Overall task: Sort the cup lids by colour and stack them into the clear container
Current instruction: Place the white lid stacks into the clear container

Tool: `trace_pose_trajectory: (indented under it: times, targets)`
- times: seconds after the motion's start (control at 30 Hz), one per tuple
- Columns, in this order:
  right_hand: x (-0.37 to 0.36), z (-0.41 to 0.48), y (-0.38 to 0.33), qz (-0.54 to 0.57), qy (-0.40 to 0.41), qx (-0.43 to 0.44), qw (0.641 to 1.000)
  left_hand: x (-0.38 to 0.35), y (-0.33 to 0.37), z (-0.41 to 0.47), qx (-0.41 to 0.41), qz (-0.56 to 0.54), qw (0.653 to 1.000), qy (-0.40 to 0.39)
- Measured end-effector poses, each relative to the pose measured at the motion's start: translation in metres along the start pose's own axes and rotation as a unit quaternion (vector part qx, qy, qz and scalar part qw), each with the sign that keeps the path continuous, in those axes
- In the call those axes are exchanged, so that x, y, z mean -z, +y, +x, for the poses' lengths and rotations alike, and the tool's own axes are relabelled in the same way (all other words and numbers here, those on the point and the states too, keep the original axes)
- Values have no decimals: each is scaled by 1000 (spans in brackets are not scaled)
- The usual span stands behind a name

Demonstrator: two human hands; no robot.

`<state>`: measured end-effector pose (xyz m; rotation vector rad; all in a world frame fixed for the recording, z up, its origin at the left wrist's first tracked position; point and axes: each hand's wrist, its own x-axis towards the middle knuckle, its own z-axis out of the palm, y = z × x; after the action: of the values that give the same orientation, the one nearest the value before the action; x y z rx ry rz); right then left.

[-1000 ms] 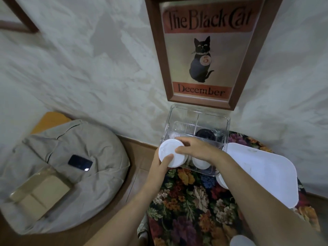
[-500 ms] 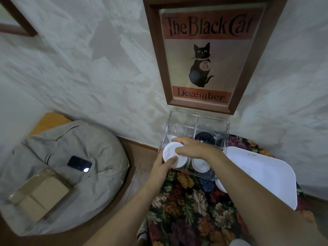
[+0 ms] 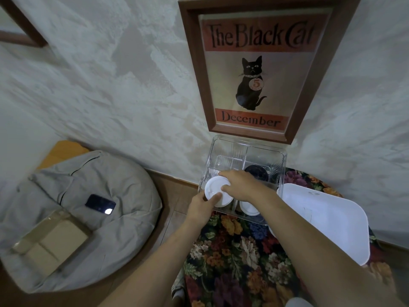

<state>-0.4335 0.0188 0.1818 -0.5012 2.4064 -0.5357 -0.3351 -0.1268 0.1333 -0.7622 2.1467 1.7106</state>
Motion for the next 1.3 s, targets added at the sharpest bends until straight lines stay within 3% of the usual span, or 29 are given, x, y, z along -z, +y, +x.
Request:
trace_pose_trajectory:
  times: [0.37,0.87,1.13,1.3]
  targets:
    - [-4,-9,1,-31,56,6,998,0,-1,-7,-15,105,993,59]
    - [-7,-4,-6,-34,18,-26,999,-10,-11,-25,-46,37,992,115]
    - [-25,-17,-6,11,201,-10,980,-6,3,-18,26,76,991,109]
    - [-27,-26,-2,-1,194,12,981,-4,6,-18,44,80,991,93]
